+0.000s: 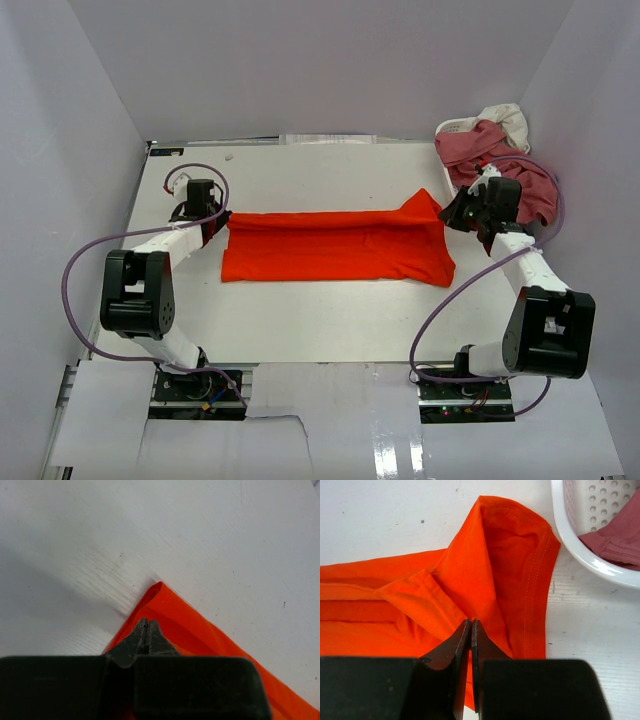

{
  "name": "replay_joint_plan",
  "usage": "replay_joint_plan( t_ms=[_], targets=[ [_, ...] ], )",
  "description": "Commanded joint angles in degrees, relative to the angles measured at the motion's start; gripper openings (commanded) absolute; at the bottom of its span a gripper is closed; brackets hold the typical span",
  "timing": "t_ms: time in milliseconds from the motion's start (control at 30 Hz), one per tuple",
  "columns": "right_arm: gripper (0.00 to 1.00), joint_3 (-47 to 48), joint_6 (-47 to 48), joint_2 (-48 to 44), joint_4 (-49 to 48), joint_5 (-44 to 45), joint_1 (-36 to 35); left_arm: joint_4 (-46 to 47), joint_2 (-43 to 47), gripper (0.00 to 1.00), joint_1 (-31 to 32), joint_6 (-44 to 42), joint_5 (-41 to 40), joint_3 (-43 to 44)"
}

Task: Fold and stack the t-shirts
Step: Fold the other side of the tshirt into a rectangle

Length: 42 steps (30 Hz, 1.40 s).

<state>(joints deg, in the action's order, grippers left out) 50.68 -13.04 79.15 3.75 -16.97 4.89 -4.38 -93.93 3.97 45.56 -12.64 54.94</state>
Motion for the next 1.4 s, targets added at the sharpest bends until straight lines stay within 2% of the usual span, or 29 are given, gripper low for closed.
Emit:
replay_joint_plan(
  t_ms=[0,300,433,467,500,533,567,600,633,667,700,800,967,1167,1300,1367],
  targets=[
    [0.08,-2.06,-0.23,-3.74,-2.25,0.18,0.30,3.40,5.33,0.00,-0.27,0.32,1.04,-2.90],
    [0.08,-8.31,-0.23,-9.36,-0.94,2.90,-0.75,6.93,8.23,0.01,-0.27,1.37,3.68,-9.40],
    [0.08,-12.43,-0.41,-11.39,-1.81,2.74,-1.72,7.63,9.47,0.08,-0.19,1.72,3.33,-12.04],
    [0.17,-13.75,-0.41,-11.74,-1.81,3.08,-2.33,7.90,9.73,0.13,-0.19,1.72,3.33,-12.39],
    [0.26,-14.28,-0.41,-12.09,-1.73,3.69,-2.60,7.98,9.99,0.25,-0.19,1.81,3.41,-13.36],
    [0.33,-14.81,-0.24,-12.36,-1.73,3.96,-2.86,8.16,10.26,0.32,-0.19,1.99,3.59,-13.80],
    [0.34,-15.51,-0.15,-12.97,-1.73,4.66,-3.12,8.86,10.95,0.35,-0.19,1.99,3.77,-14.41],
    [0.36,-15.87,-0.06,-13.41,-1.64,5.19,-3.13,8.86,11.22,0.46,-0.19,2.68,3.42,-15.46],
    [0.45,-16.13,-0.06,-14.11,-1.64,6.33,-3.21,8.43,11.66,0.51,-0.27,3.21,2.37,-16.00],
    [0.48,-15.96,-0.06,-14.46,-1.47,7.03,-3.22,8.08,12.10,0.58,-0.19,3.65,1.58,-16.35],
    [0.50,-15.61,0.03,-14.90,-0.85,7.65,-3.22,7.73,13.24,0.70,-0.19,4.09,0.87,-16.96],
    [0.53,-13.94,0.03,-15.61,-0.76,8.97,-3.22,6.58,16.22,0.82,-0.36,5.59,-2.55,-17.93],
    [0.53,-7.80,0.47,-10.00,-0.67,8.45,-3.22,6.67,16.68,0.83,-1.59,3.32,-3.18,-14.35],
    [0.51,1.43,0.29,0.81,-0.76,6.61,-3.22,2.91,3.24,0.83,-1.68,0.58,3.41,-1.95],
    [0.50,6.79,0.38,6.27,-0.41,4.49,-3.30,4.37,-2.04,0.81,-1.68,0.67,6.83,0.35],
    [0.50,8.20,0.64,8.20,0.47,5.19,-3.30,6.58,-3.62,0.77,-1.68,0.23,7.46,0.35]
  ],
)
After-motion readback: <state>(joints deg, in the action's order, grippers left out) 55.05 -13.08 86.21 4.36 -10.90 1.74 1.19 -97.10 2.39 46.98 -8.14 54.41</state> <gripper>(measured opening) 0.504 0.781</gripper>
